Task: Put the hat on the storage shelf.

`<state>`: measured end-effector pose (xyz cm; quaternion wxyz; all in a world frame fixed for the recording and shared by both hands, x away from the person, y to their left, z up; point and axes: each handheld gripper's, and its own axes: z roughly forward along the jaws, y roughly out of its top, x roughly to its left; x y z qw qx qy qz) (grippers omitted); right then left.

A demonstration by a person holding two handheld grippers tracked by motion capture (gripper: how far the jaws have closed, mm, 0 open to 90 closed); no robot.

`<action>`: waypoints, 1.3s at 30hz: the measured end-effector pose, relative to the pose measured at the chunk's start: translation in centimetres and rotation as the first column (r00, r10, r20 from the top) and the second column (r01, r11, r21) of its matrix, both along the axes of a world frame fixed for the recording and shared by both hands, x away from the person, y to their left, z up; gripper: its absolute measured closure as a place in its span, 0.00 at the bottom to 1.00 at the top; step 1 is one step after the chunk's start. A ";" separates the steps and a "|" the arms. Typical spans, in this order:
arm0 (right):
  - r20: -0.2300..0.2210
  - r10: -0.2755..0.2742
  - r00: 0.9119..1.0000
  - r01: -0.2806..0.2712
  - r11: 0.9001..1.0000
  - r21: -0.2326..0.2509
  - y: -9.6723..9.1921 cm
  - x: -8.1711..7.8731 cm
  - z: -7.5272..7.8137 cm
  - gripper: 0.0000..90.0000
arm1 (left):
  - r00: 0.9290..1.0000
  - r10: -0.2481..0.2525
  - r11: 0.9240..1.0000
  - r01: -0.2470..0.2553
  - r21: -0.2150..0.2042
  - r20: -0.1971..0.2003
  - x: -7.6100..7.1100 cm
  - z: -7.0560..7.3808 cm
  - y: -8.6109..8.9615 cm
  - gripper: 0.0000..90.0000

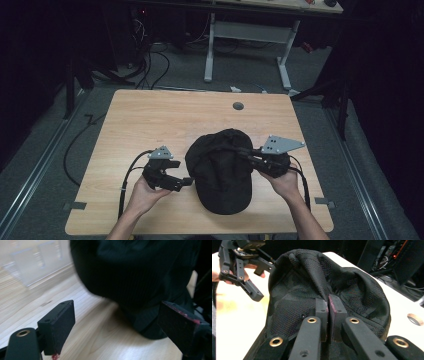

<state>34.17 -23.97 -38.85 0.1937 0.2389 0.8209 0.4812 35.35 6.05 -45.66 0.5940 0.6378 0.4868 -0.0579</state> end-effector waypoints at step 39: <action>-0.010 0.063 0.998 -0.061 0.992 0.113 0.6 2.9 0.1 0.97 | 0.974 -0.226 0.973 0.227 -0.034 0.021 -0.3 2.0 -1.4 0.44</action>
